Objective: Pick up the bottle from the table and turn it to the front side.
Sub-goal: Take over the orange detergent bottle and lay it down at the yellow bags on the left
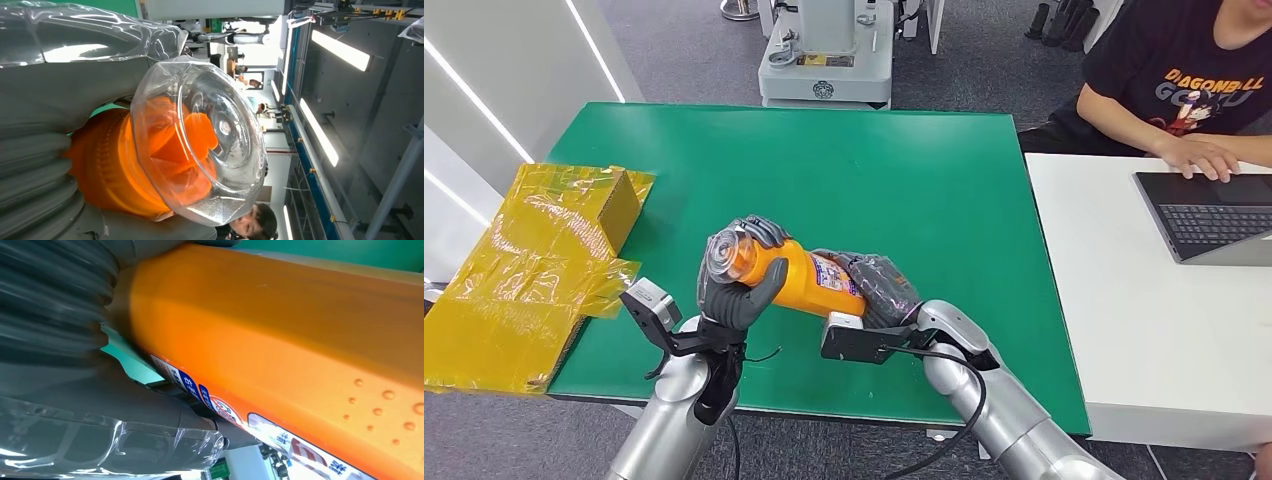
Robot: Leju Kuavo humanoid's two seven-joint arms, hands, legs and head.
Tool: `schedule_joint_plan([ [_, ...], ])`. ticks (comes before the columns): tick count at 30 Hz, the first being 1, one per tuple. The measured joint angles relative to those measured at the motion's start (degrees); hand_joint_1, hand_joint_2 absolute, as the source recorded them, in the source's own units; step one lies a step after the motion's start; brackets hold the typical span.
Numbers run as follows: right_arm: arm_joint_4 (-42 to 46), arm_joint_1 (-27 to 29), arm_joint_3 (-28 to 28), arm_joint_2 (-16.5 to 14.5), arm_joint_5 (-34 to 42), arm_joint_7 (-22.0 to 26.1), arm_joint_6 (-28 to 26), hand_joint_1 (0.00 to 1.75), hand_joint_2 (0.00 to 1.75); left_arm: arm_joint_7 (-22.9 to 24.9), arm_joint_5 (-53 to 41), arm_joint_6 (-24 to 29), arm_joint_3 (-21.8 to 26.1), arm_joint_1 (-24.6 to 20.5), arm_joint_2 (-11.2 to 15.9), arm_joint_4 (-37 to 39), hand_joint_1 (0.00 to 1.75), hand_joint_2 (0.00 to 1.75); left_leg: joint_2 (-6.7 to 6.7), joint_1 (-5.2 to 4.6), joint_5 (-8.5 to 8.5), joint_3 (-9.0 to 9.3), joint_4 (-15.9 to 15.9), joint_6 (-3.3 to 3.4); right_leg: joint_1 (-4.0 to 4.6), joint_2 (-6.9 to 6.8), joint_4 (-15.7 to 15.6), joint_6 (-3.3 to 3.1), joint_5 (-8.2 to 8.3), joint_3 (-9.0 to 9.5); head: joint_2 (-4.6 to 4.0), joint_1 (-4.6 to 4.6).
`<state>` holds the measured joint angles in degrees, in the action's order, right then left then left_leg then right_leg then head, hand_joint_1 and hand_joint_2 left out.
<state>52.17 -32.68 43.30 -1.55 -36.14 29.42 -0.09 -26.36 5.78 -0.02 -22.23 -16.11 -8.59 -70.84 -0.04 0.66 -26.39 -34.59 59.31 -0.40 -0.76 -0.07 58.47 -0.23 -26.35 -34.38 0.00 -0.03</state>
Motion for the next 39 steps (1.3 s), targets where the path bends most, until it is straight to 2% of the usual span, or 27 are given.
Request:
schedule_joint_plan([
  [2,0.0,0.0,0.0,-0.1,0.1,0.0,0.0,0.05,1.75,0.0,0.0,0.0,0.0,0.0,0.0,0.0,1.75,1.75,0.00,0.00,0.00,0.00,0.0,0.00,0.00,0.00,0.0,0.00,0.00,0.00,0.00,-0.01],
  [3,0.0,0.0,0.0,-0.1,0.2,0.0,0.0,0.00,1.75,0.1,0.0,0.0,0.0,0.0,0.0,0.0,1.75,1.75,0.00,0.00,0.00,0.00,0.0,0.00,0.00,0.00,0.0,0.00,0.00,0.00,0.00,0.00],
  [9,0.5,0.2,0.4,-1.1,1.5,-0.4,-1.9,0.00,1.75,0.7,-0.5,0.5,0.0,0.0,0.5,0.0,1.75,1.75,0.01,0.01,0.00,0.00,0.0,0.00,0.01,-0.01,0.0,0.00,0.00,-0.02,0.00,-0.01],
  [22,8.6,4.6,-1.3,-1.4,7.1,-0.6,-13.1,0.00,1.75,1.4,-1.2,2.8,0.9,0.0,1.8,-0.5,1.75,1.75,0.00,0.01,0.00,-0.01,0.0,0.00,0.00,-0.01,0.0,0.00,-0.01,-0.02,0.00,-0.01],
  [34,12.6,6.7,-1.9,-1.4,7.3,-0.7,-13.8,0.00,1.75,1.6,-1.4,3.0,1.0,0.0,2.8,-1.1,1.75,1.75,0.01,0.01,0.00,-0.01,0.0,0.00,0.00,0.00,0.0,0.00,0.00,-0.02,0.00,0.00],
  [39,15.9,9.0,-2.4,-1.4,7.9,-1.3,-16.3,0.00,1.75,1.9,-3.7,5.2,1.2,-0.1,3.2,-2.2,1.75,1.75,0.01,0.01,0.00,-0.01,0.0,0.00,0.01,-0.01,0.0,0.00,-0.01,-0.03,0.00,0.00],
])
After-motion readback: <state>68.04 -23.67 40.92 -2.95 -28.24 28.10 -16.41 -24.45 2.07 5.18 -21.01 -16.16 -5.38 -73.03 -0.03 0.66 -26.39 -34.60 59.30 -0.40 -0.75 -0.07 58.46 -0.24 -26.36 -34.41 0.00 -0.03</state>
